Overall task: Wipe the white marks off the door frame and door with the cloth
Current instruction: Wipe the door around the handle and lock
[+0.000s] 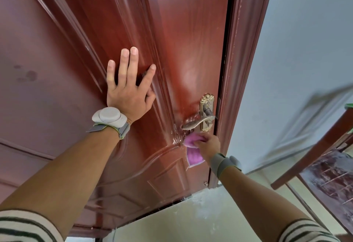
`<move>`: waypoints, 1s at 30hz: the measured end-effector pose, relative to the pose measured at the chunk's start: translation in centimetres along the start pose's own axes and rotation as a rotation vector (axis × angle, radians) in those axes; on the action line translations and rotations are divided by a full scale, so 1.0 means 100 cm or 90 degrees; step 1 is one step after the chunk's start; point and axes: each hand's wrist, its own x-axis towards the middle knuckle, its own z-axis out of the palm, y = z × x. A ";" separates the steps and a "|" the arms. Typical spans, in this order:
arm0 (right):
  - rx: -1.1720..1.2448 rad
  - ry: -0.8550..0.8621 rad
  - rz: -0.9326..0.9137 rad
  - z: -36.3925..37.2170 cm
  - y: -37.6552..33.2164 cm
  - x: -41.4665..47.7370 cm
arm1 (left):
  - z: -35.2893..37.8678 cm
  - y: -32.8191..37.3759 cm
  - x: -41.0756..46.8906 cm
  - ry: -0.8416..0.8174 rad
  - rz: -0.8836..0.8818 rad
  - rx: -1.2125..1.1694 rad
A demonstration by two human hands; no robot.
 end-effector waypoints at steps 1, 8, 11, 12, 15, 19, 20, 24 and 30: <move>-0.020 0.053 -0.009 -0.001 0.004 -0.002 | 0.000 0.000 0.000 0.002 -0.001 0.001; 0.259 0.257 -0.001 -0.012 -0.017 0.012 | 0.000 -0.001 -0.001 -0.002 0.003 -0.001; 0.177 0.115 -0.009 -0.020 -0.004 0.016 | 0.000 -0.001 -0.002 -0.003 0.002 -0.001; 0.125 0.079 -0.015 -0.028 0.000 0.016 | -0.001 -0.001 -0.002 -0.004 0.003 -0.002; 0.133 0.162 -0.043 -0.049 -0.004 0.020 | -0.001 -0.001 -0.001 -0.005 0.003 0.000; 0.106 0.129 -0.164 -0.039 -0.027 0.019 | -0.001 -0.001 -0.002 -0.008 0.004 -0.002; 0.048 0.112 -0.208 -0.036 -0.029 0.017 | -0.001 -0.001 -0.002 -0.008 0.004 -0.001; -0.170 0.111 -0.324 -0.043 -0.026 0.020 | 0.001 -0.001 -0.003 -0.001 0.006 -0.002; -0.006 0.017 -0.166 -0.053 -0.047 0.007 | 0.002 -0.001 -0.002 0.008 0.007 -0.010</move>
